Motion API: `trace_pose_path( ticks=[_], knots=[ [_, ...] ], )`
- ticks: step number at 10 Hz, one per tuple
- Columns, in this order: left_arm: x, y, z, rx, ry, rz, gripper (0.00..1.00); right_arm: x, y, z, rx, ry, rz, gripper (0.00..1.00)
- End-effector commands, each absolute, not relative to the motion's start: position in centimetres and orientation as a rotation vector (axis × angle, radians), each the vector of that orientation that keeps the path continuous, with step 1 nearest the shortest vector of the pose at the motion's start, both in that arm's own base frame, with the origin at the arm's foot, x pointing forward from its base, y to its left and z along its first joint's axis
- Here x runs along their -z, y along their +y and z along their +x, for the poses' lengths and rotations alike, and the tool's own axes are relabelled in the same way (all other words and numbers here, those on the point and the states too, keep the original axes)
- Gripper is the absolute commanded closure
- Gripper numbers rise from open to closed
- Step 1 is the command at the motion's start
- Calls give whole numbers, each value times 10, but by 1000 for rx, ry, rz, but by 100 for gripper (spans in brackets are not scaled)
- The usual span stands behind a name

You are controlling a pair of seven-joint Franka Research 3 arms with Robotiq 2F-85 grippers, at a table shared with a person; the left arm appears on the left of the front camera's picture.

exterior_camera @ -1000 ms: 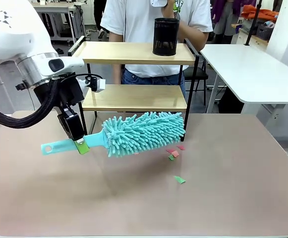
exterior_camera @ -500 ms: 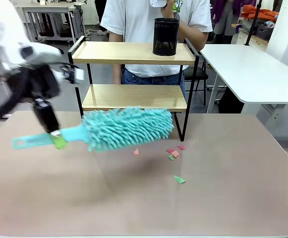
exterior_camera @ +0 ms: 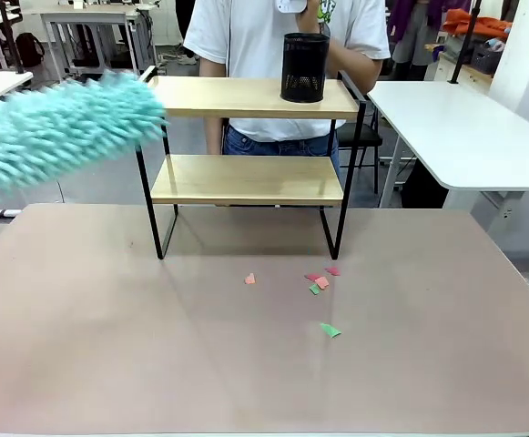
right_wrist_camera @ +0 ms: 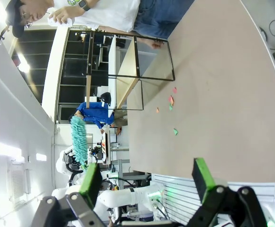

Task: Clean the shelf.
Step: Clean the remaining tier of the Shelf with the Duster once objects are removed.

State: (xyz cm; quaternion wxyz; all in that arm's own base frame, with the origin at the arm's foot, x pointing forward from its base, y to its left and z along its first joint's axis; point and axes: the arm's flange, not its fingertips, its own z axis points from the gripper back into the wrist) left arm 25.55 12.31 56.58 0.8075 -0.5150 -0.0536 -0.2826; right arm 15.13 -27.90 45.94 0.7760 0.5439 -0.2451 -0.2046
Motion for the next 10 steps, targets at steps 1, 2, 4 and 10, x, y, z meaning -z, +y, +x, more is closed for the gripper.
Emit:
trace_pose_path(
  ticks=[1,2,4,10],
  knots=[
    [-548,180,261,416,-399,-1340,100,-461,-279,152,420,-563,1186,0],
    [-532,191,264,244,-444,-1371,100,-461,-279,152,420,-563,1186,0],
    [-502,204,287,42,-414,-1415,100,-461,-279,152,420,-563,1186,0],
    [-483,223,282,47,-383,-1410,100,-461,-279,152,420,-563,1186,0]
  ],
)
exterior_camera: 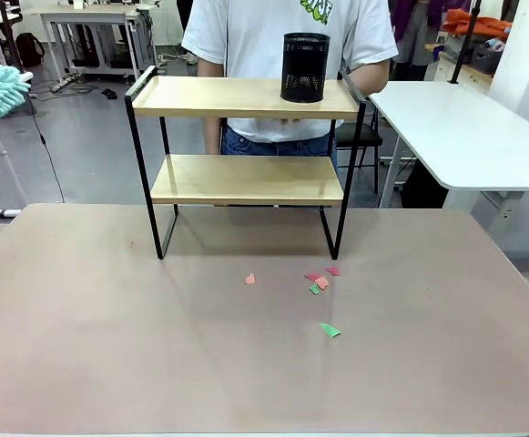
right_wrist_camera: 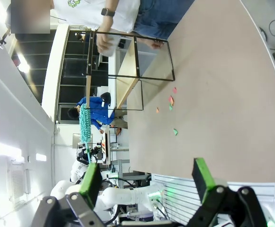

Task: Clean the shelf.
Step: Hand the Duster back to the human.

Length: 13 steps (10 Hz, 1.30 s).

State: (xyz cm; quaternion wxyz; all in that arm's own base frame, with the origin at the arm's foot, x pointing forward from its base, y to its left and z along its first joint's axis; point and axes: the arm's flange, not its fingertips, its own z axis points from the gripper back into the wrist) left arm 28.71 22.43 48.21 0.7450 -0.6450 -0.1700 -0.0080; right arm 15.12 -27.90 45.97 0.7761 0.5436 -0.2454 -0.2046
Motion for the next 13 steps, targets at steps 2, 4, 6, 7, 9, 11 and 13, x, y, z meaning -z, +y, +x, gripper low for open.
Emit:
trace_pose_path(
  ticks=[2,4,6,7,9,11,13],
  knots=[
    [-483,223,282,47,-383,-1410,100,-461,-279,152,420,-563,1186,0],
    [-483,223,282,47,-383,-1410,100,-461,-279,152,420,-563,1186,0],
    [-483,223,282,47,-383,-1410,100,-461,-279,152,420,-563,1186,0],
    [-483,223,282,47,-383,-1410,100,-461,-279,152,420,-563,1186,0],
    [-512,211,283,315,-292,-1538,88,-465,-263,162,333,-491,1206,0],
    [-581,215,256,710,-258,-1677,88,-525,-240,189,81,-515,1355,0],
    [-613,181,236,980,47,-1566,88,-596,-151,202,-407,-253,1453,0]
  ],
)
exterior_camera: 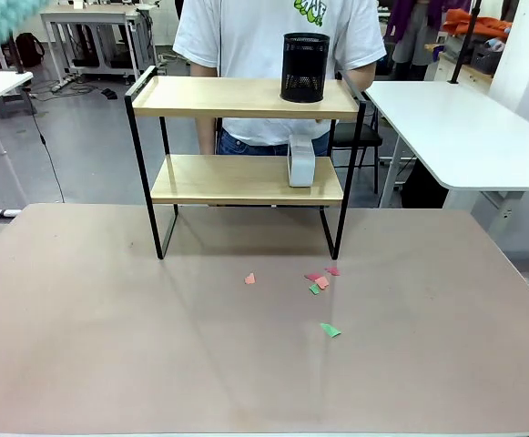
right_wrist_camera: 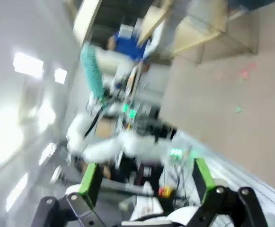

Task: Clean the shelf.
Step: Hand the Duster back to the human.

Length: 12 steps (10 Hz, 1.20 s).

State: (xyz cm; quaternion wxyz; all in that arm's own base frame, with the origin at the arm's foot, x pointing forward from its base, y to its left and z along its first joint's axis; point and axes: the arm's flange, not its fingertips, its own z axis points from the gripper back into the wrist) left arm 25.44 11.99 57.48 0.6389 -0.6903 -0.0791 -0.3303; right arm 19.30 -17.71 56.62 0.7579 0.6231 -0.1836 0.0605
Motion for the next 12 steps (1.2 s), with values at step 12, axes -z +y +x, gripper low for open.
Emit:
trace_pose_path(
  ticks=[12],
  knots=[
    [-587,-8,307,1237,706,-1239,88,-575,74,253,-693,-190,1366,0]
  ],
)
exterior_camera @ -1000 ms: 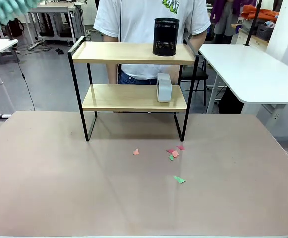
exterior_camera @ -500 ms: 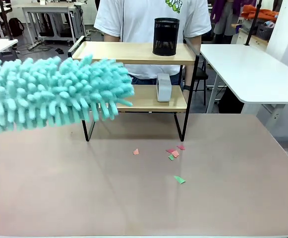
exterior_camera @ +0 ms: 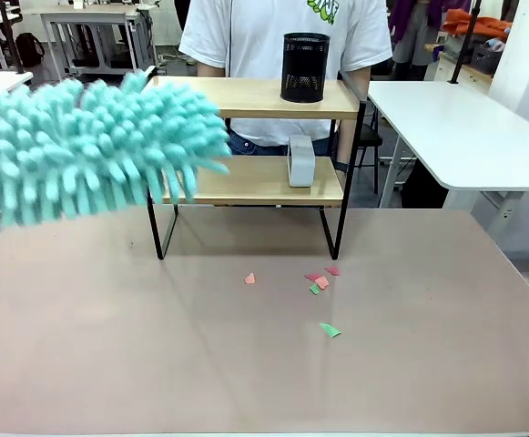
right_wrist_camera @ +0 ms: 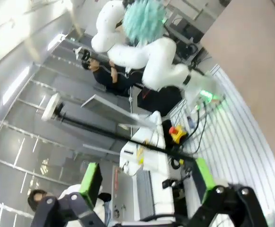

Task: Clean the shelf.
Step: Hand the Duster back to the human.

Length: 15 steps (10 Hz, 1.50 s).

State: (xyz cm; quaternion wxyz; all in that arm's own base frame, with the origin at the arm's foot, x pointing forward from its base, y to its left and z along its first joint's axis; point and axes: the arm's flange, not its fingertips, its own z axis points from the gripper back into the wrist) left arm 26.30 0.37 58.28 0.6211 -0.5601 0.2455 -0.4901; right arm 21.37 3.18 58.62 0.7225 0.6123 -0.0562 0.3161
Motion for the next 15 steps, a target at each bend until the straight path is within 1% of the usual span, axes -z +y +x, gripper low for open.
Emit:
trace_pose_path(
  ticks=[1,2,3,4,5,6,7,8,9,11,14,15],
  knots=[
    [-578,-30,328,1238,773,-1168,88,-554,117,276,-601,-182,1349,0],
    [-564,-54,346,1258,857,-1084,88,-526,161,286,-615,-116,1280,0],
    [-548,-71,366,1230,934,-1027,88,-505,193,286,-632,-47,1311,0],
    [-536,-81,385,1207,955,-1044,88,-492,210,277,-648,-17,1319,0],
    [-527,-89,400,1232,966,-1068,88,-483,211,265,-661,3,1320,0],
    [-527,-82,408,1088,863,-1130,88,-497,178,259,-674,-64,1314,0],
    [-506,-116,355,1221,944,-1036,88,-481,220,272,-631,23,1285,0],
    [-506,-116,355,1221,944,-1036,88,-485,217,271,-642,16,1292,0],
    [-498,-103,381,1170,918,-1076,88,-475,216,293,-536,110,1236,0],
    [-495,-110,383,1307,917,-1018,88,-463,230,315,-477,58,1344,0],
    [-496,-119,383,1304,935,-983,88,-452,263,313,-546,181,1428,0],
    [-495,-123,385,1290,931,-989,88,-452,277,306,-568,205,1400,0]
  ],
)
